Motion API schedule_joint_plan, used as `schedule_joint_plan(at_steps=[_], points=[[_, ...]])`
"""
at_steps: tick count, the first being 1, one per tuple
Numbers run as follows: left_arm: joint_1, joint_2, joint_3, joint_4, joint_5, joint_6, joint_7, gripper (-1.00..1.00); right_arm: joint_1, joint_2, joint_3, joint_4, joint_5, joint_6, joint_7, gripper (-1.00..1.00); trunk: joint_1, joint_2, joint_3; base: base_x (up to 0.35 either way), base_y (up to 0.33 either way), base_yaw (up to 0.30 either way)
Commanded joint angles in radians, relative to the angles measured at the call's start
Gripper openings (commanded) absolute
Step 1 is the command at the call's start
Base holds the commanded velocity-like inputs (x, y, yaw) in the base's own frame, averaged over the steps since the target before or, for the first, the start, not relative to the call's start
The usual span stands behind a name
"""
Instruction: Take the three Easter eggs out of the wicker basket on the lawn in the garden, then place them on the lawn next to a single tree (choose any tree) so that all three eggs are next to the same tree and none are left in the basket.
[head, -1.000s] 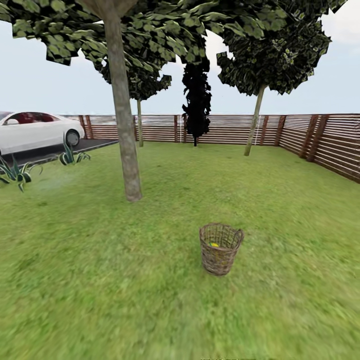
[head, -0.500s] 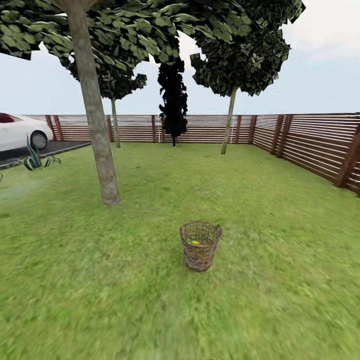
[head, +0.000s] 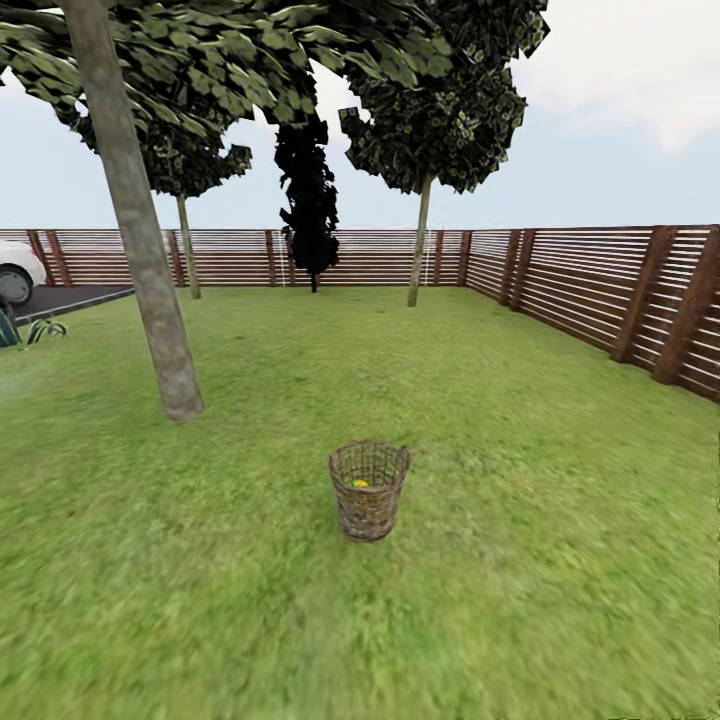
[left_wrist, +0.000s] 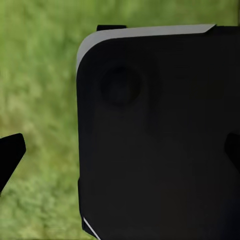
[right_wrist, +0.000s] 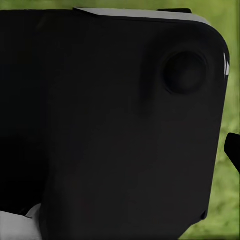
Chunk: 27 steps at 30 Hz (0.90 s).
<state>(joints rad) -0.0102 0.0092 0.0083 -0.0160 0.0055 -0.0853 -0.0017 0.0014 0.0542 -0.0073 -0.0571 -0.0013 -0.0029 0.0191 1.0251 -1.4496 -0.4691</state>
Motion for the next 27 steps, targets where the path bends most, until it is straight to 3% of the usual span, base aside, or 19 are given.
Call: schedule_joint_plan(at_steps=[1, 4, 20, 27], points=[[0.000, 0.000, 0.000, 0.001, 0.000, -0.011, -0.001, 1.00, 0.000, 0.000, -0.001, -0.001, 0.000, 0.000, 0.002, 1.00, 0.000, 0.000, -0.001, 0.000, 0.000, -0.052], [0.000, 0.000, -0.001, 0.001, -0.001, -0.019, -0.001, 1.00, 0.000, 0.002, 0.000, -0.001, 0.000, 0.000, 0.002, 1.00, 0.000, 0.000, -0.001, 0.000, 0.000, -0.030], [0.000, 0.000, -0.012, 0.000, -0.006, -0.027, -0.002, 1.00, 0.000, 0.001, 0.002, -0.004, 0.001, -0.002, 0.002, 1.00, -0.061, 0.112, 0.049, 0.000, 0.000, -0.003], [-0.014, 0.000, -0.014, -0.028, -0.008, -0.024, -0.002, 1.00, 0.000, 0.003, 0.004, -0.046, 0.002, -0.049, 0.001, 1.00, -0.088, 0.161, 0.071, 0.000, 0.000, 0.000]])
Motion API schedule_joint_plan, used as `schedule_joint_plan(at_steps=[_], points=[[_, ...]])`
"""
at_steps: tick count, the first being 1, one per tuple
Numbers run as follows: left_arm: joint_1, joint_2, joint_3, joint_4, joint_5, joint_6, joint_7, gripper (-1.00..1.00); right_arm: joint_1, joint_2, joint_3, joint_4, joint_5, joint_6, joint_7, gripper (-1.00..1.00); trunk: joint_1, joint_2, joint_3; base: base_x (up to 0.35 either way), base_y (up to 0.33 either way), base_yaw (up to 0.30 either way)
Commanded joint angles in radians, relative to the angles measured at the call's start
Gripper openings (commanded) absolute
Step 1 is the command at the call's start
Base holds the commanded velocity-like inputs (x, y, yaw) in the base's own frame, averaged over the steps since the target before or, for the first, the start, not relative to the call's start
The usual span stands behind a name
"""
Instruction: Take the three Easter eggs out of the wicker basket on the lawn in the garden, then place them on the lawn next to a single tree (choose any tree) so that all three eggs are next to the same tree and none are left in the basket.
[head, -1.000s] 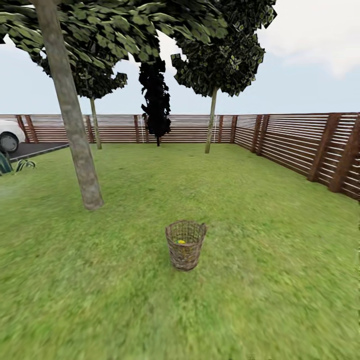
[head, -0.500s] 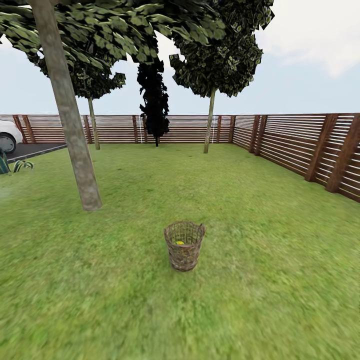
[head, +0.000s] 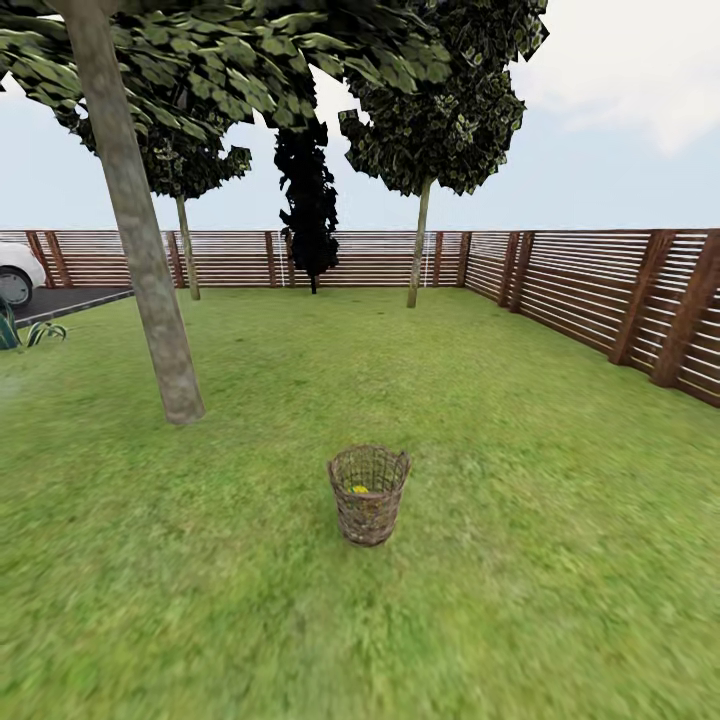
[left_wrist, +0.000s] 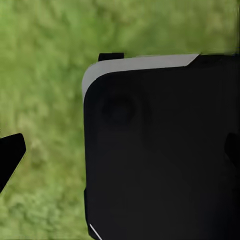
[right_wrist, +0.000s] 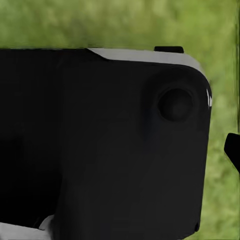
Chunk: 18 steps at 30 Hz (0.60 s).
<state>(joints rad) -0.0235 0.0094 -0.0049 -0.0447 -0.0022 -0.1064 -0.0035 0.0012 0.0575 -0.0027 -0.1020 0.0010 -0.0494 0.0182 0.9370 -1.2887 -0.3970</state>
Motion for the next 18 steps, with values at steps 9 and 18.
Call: schedule_joint_plan(at_steps=[9, 18], points=[[-0.034, 0.003, -0.007, -0.058, -0.002, -0.004, 0.000, 1.00, 0.000, 0.000, 0.000, -0.102, 0.005, -0.012, 0.001, 1.00, -0.035, 0.063, 0.027, 0.000, 0.000, 0.000], [-0.112, 0.020, -0.009, -0.103, -0.002, -0.003, 0.000, 1.00, -0.009, 0.007, 0.001, -0.208, 0.002, -0.012, 0.000, 1.00, -0.069, 0.126, 0.056, 0.000, 0.000, 0.000]])
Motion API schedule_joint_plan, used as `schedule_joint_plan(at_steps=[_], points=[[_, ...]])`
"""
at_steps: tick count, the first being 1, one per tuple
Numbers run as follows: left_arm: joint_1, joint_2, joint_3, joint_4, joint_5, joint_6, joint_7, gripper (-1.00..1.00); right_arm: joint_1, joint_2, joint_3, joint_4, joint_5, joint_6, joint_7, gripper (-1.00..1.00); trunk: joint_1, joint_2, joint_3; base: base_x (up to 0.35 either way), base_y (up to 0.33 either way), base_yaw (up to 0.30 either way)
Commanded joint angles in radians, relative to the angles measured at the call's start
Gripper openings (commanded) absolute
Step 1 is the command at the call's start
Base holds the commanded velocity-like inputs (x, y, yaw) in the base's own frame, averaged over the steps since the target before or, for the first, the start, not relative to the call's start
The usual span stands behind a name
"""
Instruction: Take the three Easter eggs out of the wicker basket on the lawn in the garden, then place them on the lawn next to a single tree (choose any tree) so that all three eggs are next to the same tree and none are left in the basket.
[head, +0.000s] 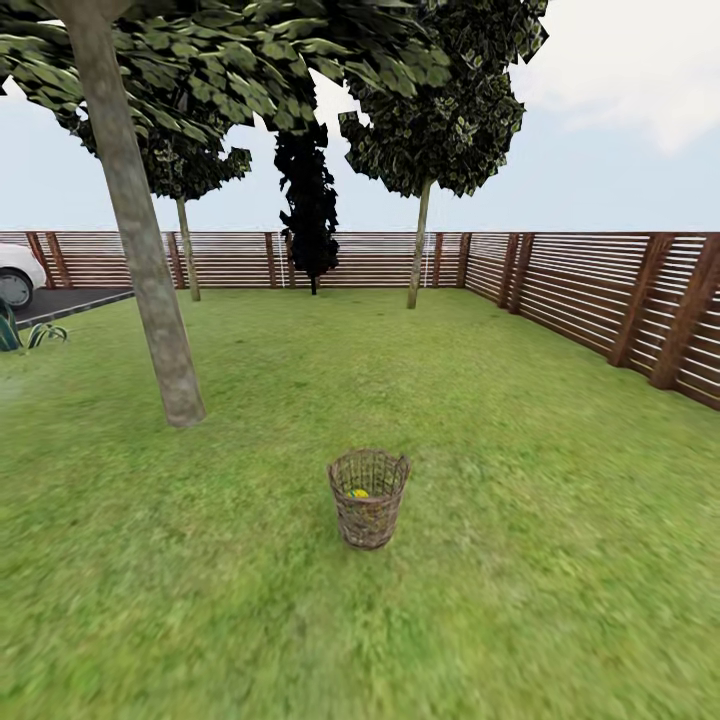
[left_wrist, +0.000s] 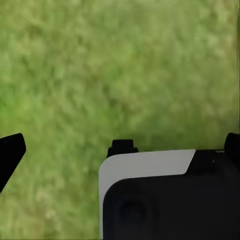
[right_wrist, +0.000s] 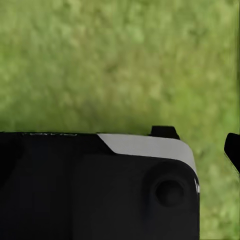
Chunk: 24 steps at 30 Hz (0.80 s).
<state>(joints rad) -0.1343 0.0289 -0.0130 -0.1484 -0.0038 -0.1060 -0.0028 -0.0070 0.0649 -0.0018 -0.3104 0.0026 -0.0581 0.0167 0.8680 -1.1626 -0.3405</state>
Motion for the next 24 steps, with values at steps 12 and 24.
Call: schedule_joint_plan(at_steps=[12, 24], points=[[-0.050, 0.002, 0.001, -0.005, 0.000, -0.003, 0.001, 1.00, -0.008, 0.000, 0.000, -0.034, -0.004, -0.005, 0.002, 1.00, -0.046, 0.084, 0.037, 0.000, 0.000, 0.000], [-0.095, -0.009, 0.003, -0.007, -0.001, 0.027, 0.001, 1.00, -0.008, -0.001, -0.004, -0.027, -0.007, -0.006, 0.002, 1.00, -0.092, 0.168, 0.074, 0.000, 0.000, 0.000]])
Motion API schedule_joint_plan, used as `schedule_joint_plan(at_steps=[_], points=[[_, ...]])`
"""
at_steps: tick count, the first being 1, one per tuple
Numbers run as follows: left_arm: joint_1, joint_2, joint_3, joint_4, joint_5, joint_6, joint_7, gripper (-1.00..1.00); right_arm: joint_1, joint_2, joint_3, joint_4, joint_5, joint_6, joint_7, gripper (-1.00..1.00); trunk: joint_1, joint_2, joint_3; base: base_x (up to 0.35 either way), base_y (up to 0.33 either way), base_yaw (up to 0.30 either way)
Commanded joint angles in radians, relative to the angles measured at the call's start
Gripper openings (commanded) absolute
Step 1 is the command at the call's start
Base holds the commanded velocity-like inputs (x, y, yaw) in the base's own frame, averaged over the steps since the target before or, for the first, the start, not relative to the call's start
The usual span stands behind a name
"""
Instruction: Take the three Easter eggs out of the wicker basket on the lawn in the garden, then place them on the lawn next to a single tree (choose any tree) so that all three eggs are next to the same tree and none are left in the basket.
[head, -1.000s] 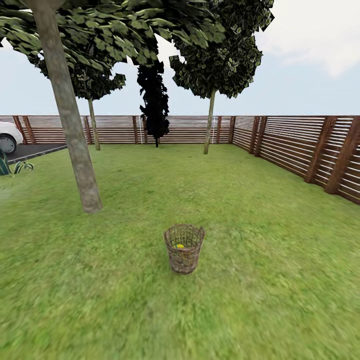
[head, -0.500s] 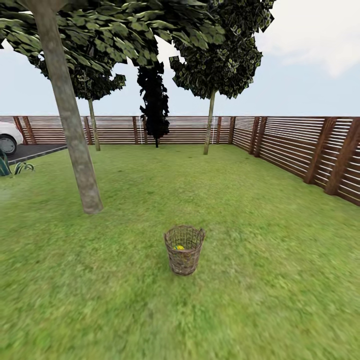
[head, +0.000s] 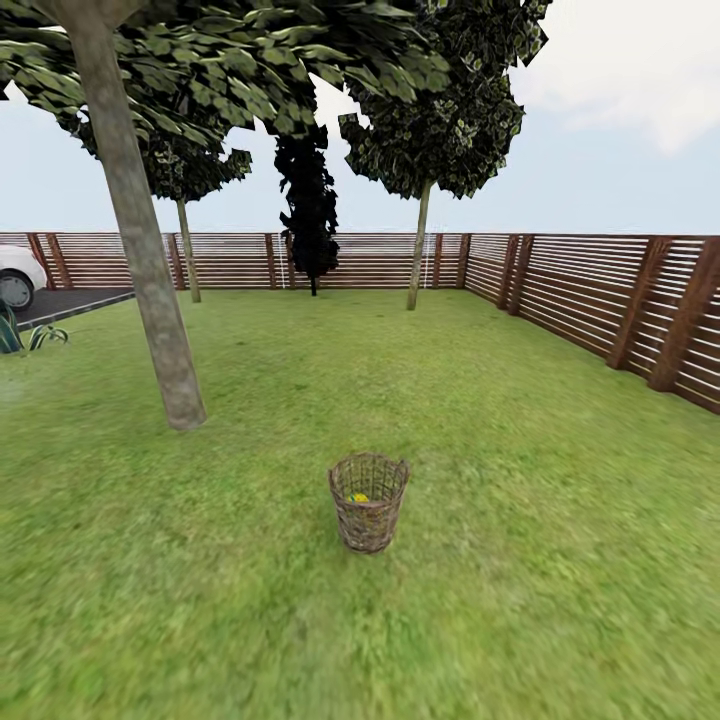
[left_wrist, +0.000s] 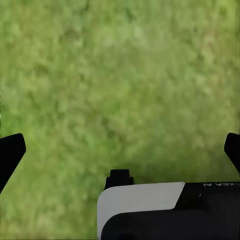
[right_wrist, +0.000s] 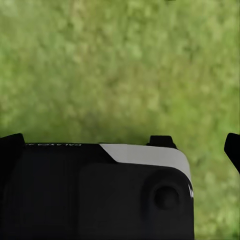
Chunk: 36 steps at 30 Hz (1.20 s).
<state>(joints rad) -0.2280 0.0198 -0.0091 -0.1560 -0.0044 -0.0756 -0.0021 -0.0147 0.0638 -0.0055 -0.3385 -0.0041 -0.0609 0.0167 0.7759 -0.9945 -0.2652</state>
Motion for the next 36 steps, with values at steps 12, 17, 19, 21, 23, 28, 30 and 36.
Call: schedule_joint_plan(at_steps=[12, 17, 19, 21, 23, 28, 30, 36], points=[[-0.004, 0.000, -0.001, 0.002, 0.002, 0.019, 0.008, 1.00, -0.001, 0.001, 0.001, 0.002, 0.001, -0.002, 0.002, 1.00, -0.046, 0.083, 0.036, 0.000, 0.000, 0.000], [-0.004, -0.001, 0.000, 0.005, -0.002, 0.021, 0.010, 1.00, -0.001, 0.000, 0.000, 0.002, 0.000, -0.002, 0.002, 1.00, -0.065, 0.118, 0.052, 0.000, 0.000, 0.000], [-0.004, -0.001, 0.000, 0.006, -0.003, 0.022, 0.010, 1.00, -0.001, 0.001, 0.000, 0.002, 0.000, -0.002, 0.002, 1.00, -0.073, 0.132, 0.058, 0.000, 0.000, 0.000], [-0.004, -0.001, 0.001, 0.007, -0.002, 0.022, 0.012, 1.00, -0.001, 0.001, -0.001, 0.002, 0.000, -0.002, 0.002, 1.00, -0.081, 0.146, 0.065, 0.000, 0.000, 0.000], [-0.004, -0.001, 0.001, 0.008, -0.001, 0.022, 0.015, 1.00, -0.001, 0.001, -0.001, 0.003, 0.000, -0.002, 0.002, 1.00, -0.088, 0.160, 0.071, 0.000, 0.000, 0.000], [-0.004, -0.001, 0.006, 0.009, 0.005, 0.018, 0.022, 1.00, -0.001, 0.000, 0.000, 0.004, -0.001, -0.003, 0.002, 1.00, -0.107, 0.195, 0.087, 0.000, 0.000, 0.000], [-0.004, -0.001, 0.008, 0.009, 0.007, 0.017, 0.021, 1.00, -0.001, 0.000, -0.001, 0.004, -0.001, -0.002, 0.002, 1.00, -0.115, 0.209, 0.093, 0.000, 0.000, 0.000], [-0.005, -0.002, 0.012, 0.006, 0.014, -0.001, 0.018, 1.00, -0.001, -0.002, -0.001, 0.006, 0.000, -0.002, 0.002, 1.00, -0.138, 0.251, 0.112, 0.000, 0.000, 0.000]])
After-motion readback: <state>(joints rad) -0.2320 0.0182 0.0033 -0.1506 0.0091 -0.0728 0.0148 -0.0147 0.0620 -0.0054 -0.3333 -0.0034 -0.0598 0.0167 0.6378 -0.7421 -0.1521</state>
